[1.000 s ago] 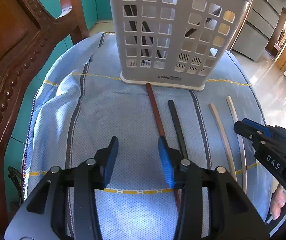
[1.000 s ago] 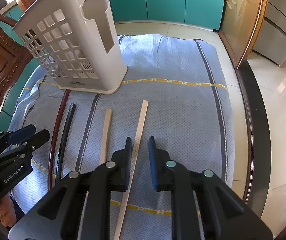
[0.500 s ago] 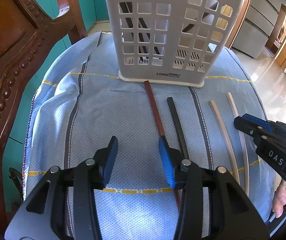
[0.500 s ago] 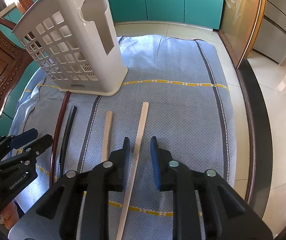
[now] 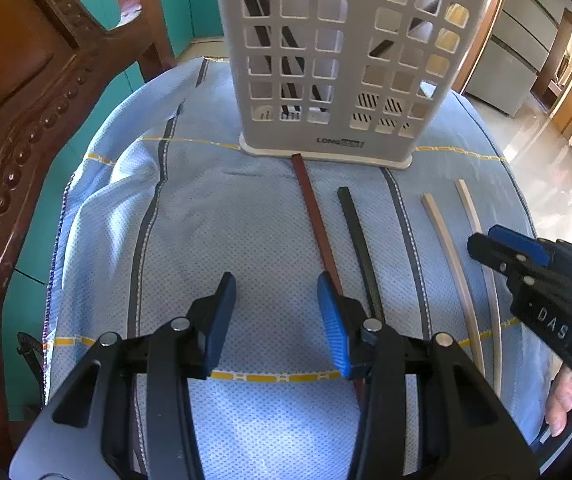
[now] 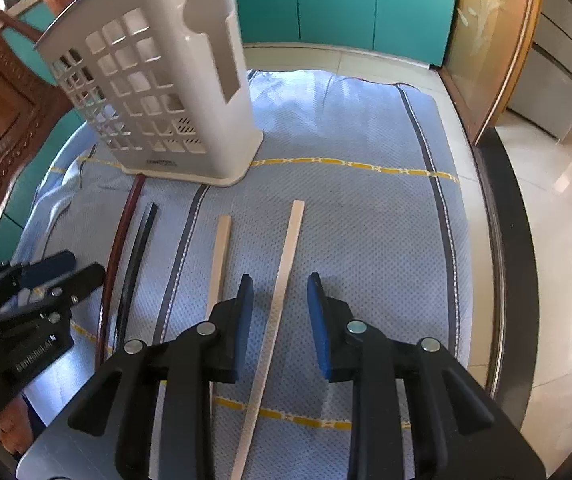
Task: Organize utensils
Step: 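Close the left tool on a dark brown chopstick while the right tool grips a light wooden one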
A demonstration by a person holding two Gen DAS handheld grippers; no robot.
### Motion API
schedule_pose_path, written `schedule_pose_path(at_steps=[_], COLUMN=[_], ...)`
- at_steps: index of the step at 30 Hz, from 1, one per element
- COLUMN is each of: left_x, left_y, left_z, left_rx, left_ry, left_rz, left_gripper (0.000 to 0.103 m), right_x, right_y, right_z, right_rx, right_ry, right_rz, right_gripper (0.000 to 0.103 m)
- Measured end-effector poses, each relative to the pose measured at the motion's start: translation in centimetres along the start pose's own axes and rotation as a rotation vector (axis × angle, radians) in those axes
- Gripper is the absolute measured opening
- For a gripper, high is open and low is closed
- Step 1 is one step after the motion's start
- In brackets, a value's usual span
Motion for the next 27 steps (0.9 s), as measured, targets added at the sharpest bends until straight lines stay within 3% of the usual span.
schedule_pose_path(at_steps=[5,8,12,22,25,27], left_x=[0.2,0.5,1.6,1.6,1.5,1.2], left_y=[0.4,0.7,1.7,2.5,1.7,1.2], left_z=[-0.1,-0.1,-0.5,-1.2,-1.6,-2.0], left_rx=[0.011,0.016,0.019,0.071,0.055,0.044], left_ry=[0.0,-0.004,-0.016,0.002,0.002,0.003], left_rz=[0.005,0.019,0.056,0.138,0.137,0.126], left_gripper=[0.043,0.043,0.043,0.043,0.043,0.043], right_x=[0.0,0.0,0.4,1.5,1.0,0.8], right_y=[0.4,0.2,-0.4,-1.6,-1.8,-1.6], right_z=[0.1,0.1,0.0,-0.7,-0.6,-0.4], right_rx=[0.024,0.017,-0.016,-0.077,-0.081,-0.069], right_ry=[-0.011,-0.016,-0.022,-0.039,-0.008,0.001], right_rz=[0.028,0.036,0.001,-0.044,-0.055,-0.051], right_gripper=[0.03,0.009,0.007,0.007,0.013,0.025])
Point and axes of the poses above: each gripper's, at about its wrist camera, not at the fingertips, and x roughly against the way its jaws point, y to its left, z to its underside, the point moved 8 cm from there along -x, roughly the way its jaws point, and after that the axes turned 14 degrees about y, right-handed, at the moved point
